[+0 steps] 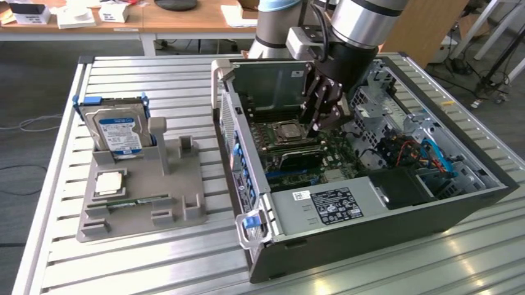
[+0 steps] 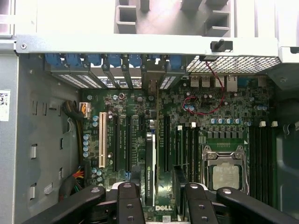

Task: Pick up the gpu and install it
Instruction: 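Press down on the gpu until it lock into place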

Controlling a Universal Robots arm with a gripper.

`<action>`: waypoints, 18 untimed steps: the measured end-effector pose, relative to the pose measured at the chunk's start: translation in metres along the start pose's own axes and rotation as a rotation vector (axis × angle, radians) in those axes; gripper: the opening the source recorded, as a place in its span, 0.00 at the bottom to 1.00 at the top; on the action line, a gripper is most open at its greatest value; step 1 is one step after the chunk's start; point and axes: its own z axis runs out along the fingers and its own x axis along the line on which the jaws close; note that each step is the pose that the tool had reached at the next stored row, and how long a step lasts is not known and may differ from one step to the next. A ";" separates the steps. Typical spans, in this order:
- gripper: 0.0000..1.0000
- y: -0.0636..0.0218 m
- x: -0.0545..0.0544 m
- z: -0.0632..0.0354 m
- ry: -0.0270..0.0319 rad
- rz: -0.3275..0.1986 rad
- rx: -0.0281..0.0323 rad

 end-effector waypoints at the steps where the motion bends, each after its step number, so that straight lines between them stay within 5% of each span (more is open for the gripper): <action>1: 0.40 0.0000 0.000 0.0000 0.0000 0.000 0.0000; 5: 0.39 0.0000 0.000 0.0000 0.0000 0.000 0.0000; 6: 0.27 0.0000 0.000 0.0000 0.0000 0.000 0.0001; 8: 0.27 0.0000 0.000 0.0000 0.0000 0.000 0.0000; 9: 0.15 0.0000 0.000 0.0000 -0.0001 0.000 0.0000; 11: 0.11 0.0000 0.000 0.0000 0.0000 0.000 0.0000; 18: 0.11 0.0001 0.000 0.0001 -0.0001 0.000 0.0004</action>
